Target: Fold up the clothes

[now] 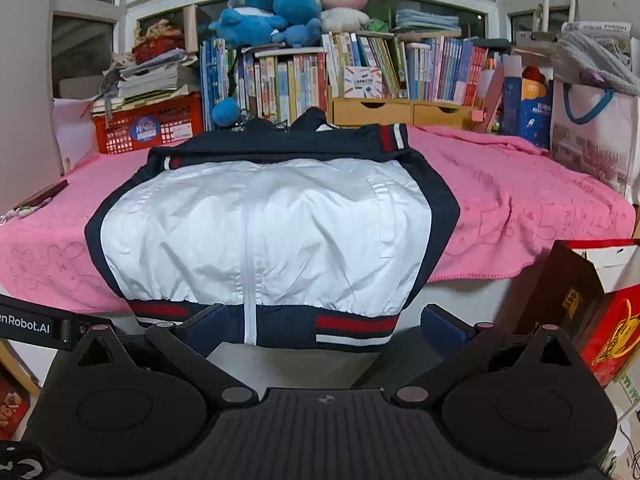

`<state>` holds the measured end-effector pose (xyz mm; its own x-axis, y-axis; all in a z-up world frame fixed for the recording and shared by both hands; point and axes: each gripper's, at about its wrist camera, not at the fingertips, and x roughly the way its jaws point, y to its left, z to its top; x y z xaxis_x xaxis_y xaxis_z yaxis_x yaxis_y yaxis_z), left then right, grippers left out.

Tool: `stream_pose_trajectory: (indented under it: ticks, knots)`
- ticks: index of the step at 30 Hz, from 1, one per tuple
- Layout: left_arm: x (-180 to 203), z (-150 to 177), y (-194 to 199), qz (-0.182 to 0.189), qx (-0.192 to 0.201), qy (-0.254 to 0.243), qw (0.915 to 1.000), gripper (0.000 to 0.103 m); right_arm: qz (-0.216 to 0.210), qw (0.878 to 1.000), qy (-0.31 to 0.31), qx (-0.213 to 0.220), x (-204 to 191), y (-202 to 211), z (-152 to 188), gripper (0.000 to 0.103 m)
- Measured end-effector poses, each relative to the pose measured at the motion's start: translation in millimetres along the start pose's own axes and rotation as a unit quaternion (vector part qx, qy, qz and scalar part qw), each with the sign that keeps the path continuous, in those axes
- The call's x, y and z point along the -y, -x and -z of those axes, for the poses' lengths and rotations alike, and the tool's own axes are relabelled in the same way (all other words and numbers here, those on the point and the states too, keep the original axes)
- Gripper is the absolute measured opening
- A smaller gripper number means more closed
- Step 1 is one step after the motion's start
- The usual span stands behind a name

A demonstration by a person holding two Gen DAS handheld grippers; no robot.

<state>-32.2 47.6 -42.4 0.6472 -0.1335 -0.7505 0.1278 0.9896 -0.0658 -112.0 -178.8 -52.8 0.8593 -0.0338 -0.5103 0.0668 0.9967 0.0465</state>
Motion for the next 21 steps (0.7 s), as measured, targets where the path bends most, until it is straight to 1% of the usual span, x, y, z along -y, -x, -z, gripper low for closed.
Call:
stream_pose_trajectory:
  ticks: [3, 5, 6, 7, 8, 10, 11, 12, 13, 14, 15, 16, 19, 20, 21]
  knots:
    - [-2, 0, -4, -0.002, -0.004, 0.002, 1.0, 0.103, -0.012, 1.0, -0.012, 0.013, 11, 0, 0, 0.103]
    - [-7, -1, -7, -0.006, 0.002, 0.004, 1.0, 0.103, -0.02, 0.999, -0.02, 0.021, 19, 0, 0, 0.103]
    - [-11, -2, -8, -0.011, 0.012, 0.002, 0.9999, 0.103, -0.023, 0.999, -0.023, 0.026, 23, 0, 0, 0.103]
    - [-15, -3, -10, -0.017, 0.029, -0.006, 0.9994, 0.103, -0.025, 0.999, -0.012, 0.047, 28, 0, 2, 0.103]
    - [-20, -2, -13, -0.035, 0.044, -0.017, 0.9982, 0.103, -0.025, 0.997, 0.0, 0.068, 33, 0, 4, 0.103]
    - [-29, 0, -19, -0.073, 0.075, -0.04, 0.9937, 0.103, 0.0, 0.993, 0.07, 0.093, 33, -7, 11, 0.103]
    - [-34, 1, -25, -0.086, 0.072, -0.046, 0.9926, 0.103, 0.016, 0.989, 0.11, 0.102, 30, -12, 16, 0.103]
    - [-39, 1, -31, -0.1, 0.069, -0.051, 0.9913, 0.103, 0.03, 0.984, 0.15, 0.091, 24, -22, 22, 0.103]
    - [-42, 1, -35, -0.097, 0.064, -0.049, 0.992, 0.103, 0.044, 0.978, 0.188, 0.08, 19, -32, 28, 0.103]
    - [-45, 1, -39, -0.094, 0.058, -0.046, 0.9928, 0.103, 0.039, 0.974, 0.213, 0.065, 14, -43, 33, 0.103]
    - [-48, 2, -43, -0.09, 0.053, -0.044, 0.9936, 0.103, 0.021, 0.974, 0.221, 0.05, 12, -54, 37, 0.103]
    - [-51, 2, -48, -0.086, 0.048, -0.041, 0.9943, 0.103, 0.004, 0.976, 0.213, 0.036, 12, -64, 38, 0.103]
    - [-46, -3, -59, -0.079, 0.036, -0.046, 0.9951, 0.103, -0.006, 0.992, 0.128, -0.014, 29, -100, 29, 0.103]
    - [-42, -5, -64, -0.074, 0.034, -0.052, 0.9953, 0.103, -0.008, 0.995, 0.097, -0.026, 39, -112, 26, 0.103]
    - [-39, -6, -70, -0.069, 0.032, -0.057, 0.9955, 0.103, -0.014, 0.996, 0.083, -0.03, 47, -119, 26, 0.103]
